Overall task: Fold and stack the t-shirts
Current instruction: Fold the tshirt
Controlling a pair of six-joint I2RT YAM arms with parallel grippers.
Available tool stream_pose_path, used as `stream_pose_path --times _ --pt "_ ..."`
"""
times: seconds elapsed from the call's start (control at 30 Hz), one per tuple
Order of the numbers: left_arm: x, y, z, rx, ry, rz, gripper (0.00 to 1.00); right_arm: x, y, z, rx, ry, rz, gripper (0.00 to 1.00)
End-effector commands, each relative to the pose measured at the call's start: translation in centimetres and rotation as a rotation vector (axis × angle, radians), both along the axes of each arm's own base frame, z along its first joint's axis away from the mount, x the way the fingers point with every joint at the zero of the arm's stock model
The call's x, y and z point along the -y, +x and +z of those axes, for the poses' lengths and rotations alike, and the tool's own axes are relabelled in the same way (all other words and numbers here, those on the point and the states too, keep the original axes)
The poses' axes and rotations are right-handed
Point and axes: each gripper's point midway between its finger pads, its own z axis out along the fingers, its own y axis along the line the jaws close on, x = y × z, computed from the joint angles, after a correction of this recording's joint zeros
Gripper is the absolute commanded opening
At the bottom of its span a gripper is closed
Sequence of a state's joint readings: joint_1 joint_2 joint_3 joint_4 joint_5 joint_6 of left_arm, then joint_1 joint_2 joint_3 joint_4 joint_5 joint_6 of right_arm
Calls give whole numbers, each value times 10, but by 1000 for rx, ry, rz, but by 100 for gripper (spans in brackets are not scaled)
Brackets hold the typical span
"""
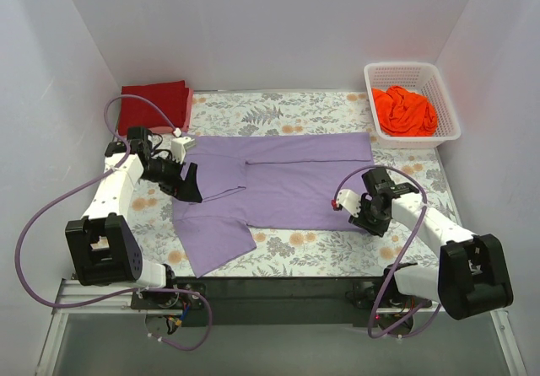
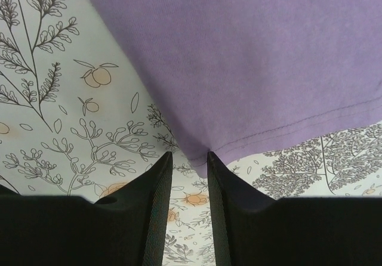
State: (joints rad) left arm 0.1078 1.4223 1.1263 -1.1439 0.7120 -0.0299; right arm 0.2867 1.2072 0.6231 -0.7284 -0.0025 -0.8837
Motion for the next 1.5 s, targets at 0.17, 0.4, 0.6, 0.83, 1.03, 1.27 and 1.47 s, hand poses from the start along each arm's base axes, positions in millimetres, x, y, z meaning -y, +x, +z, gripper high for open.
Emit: stream_pose_path --times 0.17,0.4,0.6,0.83,1.03,1.27,1.47 --pt "-9 -3 2 51 56 -29 72 10 -3 -21 -19 -62 39 35" --pt "-20 -31 -16 119 163 -223 56 9 -2 -25 -25 -63 36 6" --pt "-28 -57 -54 176 358 -402 45 3 4 -18 -10 -33 27 1" --pt "-30 -58 -82 165 458 -445 43 1 8 -13 -11 -28 16 1" --pt "-41 -58 -101 149 529 -448 41 0 11 -9 -13 -26 19 1" --pt "-47 -69 -129 128 593 -464 40 -2 13 -9 -25 -20 12 1" --pt "-57 -88 -156 94 681 -483 34 -3 15 -7 -23 -19 12 1"
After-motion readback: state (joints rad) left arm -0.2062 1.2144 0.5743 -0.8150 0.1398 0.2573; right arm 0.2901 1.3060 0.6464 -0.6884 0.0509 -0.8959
